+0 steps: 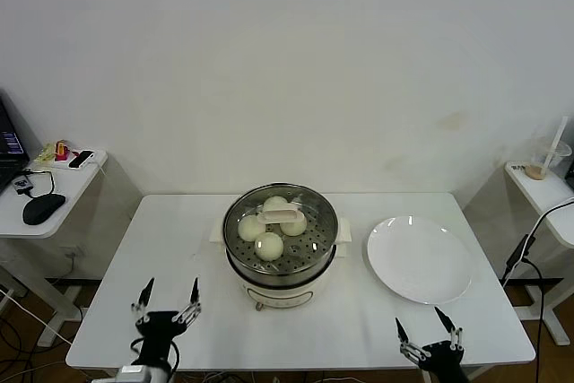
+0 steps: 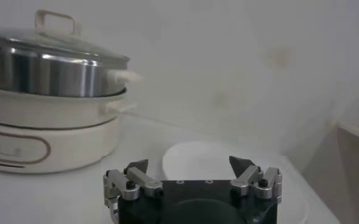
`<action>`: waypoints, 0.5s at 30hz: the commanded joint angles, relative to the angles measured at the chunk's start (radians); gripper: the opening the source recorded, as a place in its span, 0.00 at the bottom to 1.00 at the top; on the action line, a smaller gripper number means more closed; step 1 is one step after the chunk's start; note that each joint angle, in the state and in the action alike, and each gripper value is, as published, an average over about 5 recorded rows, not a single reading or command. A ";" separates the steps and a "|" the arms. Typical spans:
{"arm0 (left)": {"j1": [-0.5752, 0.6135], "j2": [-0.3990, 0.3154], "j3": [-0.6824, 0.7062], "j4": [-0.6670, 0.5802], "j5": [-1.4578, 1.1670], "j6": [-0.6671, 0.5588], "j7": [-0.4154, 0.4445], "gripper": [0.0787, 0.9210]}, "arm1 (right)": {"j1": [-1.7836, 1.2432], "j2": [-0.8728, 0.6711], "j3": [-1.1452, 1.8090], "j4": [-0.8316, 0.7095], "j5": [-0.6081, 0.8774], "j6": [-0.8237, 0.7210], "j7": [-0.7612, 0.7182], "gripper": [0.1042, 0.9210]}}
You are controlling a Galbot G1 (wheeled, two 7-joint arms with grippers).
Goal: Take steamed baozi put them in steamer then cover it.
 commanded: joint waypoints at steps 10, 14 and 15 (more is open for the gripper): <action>0.159 -0.035 -0.040 -0.040 -0.164 -0.007 0.014 0.88 | -0.090 -0.114 -0.062 0.102 0.076 -0.123 0.081 0.88; 0.158 -0.042 -0.038 -0.042 -0.153 0.003 0.022 0.88 | -0.083 -0.113 -0.073 0.107 0.068 -0.148 0.082 0.88; 0.159 -0.044 -0.037 -0.041 -0.150 0.004 0.022 0.88 | -0.082 -0.111 -0.077 0.111 0.068 -0.158 0.085 0.88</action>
